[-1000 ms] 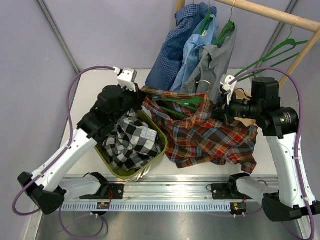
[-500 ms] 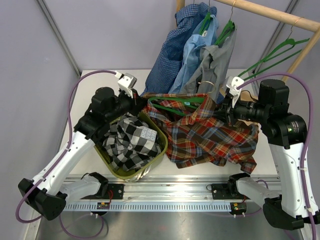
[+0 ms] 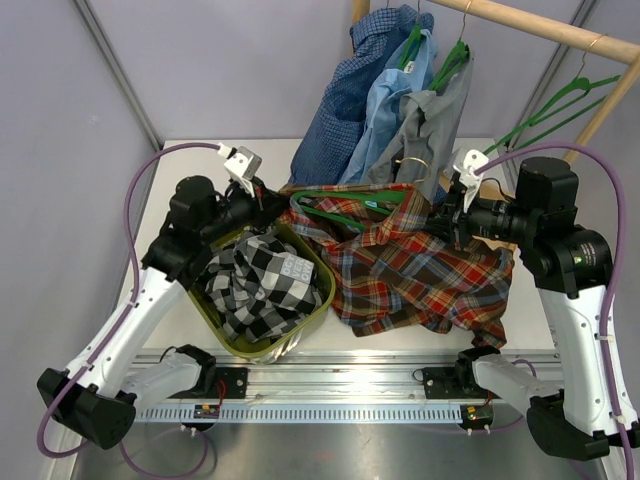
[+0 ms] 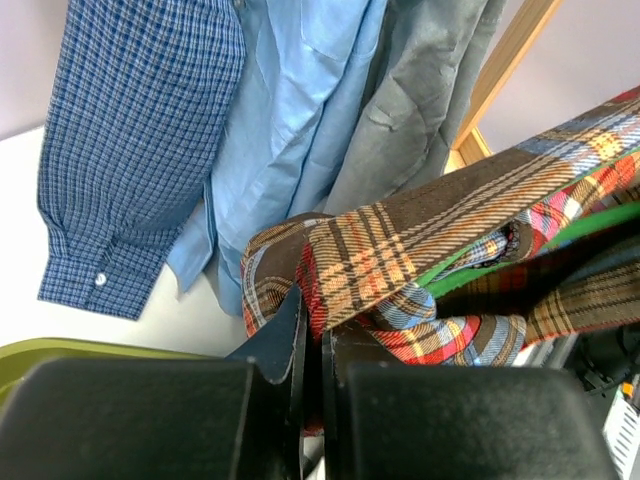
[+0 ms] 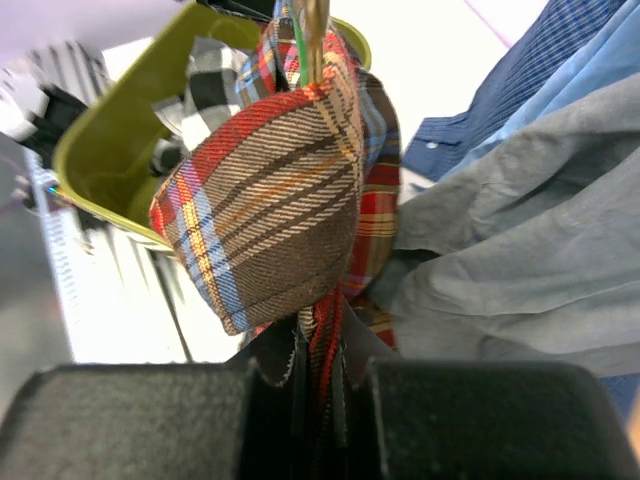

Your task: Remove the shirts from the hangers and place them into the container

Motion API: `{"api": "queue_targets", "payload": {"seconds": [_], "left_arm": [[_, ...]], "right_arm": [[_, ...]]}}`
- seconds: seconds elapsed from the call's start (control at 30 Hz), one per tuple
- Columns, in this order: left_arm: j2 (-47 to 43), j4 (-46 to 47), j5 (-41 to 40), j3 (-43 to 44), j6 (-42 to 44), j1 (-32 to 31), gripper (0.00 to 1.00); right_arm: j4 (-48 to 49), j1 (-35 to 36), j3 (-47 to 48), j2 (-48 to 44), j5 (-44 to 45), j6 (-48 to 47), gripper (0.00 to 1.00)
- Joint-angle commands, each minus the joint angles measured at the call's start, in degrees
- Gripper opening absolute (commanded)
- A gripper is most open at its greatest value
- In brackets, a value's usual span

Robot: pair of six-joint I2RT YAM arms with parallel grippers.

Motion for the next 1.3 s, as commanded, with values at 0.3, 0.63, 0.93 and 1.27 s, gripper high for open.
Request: {"api": "queue_targets", "payload": {"seconds": [0.3,0.63,0.93,1.27], "left_arm": [[6.0,-19.6,-16.6,2.4,-0.1,7.6,0.0],[10.8,-18.7,-9.2,2.2,-0.3,7.5,0.0],[10.4,-19.5,-6.7,1.9,1.2,7.6,0.0],[3.8,-12.9,5.8,0.5,8.1,7.5,0.33]], "right_arm": [[16.3,-1.6,-5.7,-12.4,13.0,-8.7,0.0],[35.7,-1.7,-12.9,-17.4,8.4,3.6,0.0],[44.4,-1.7,-10.5,-14.1,18.7,12.1,0.0],[39.1,-1.7,-8.9,-10.7,24.5,19.9,0.0]]}}
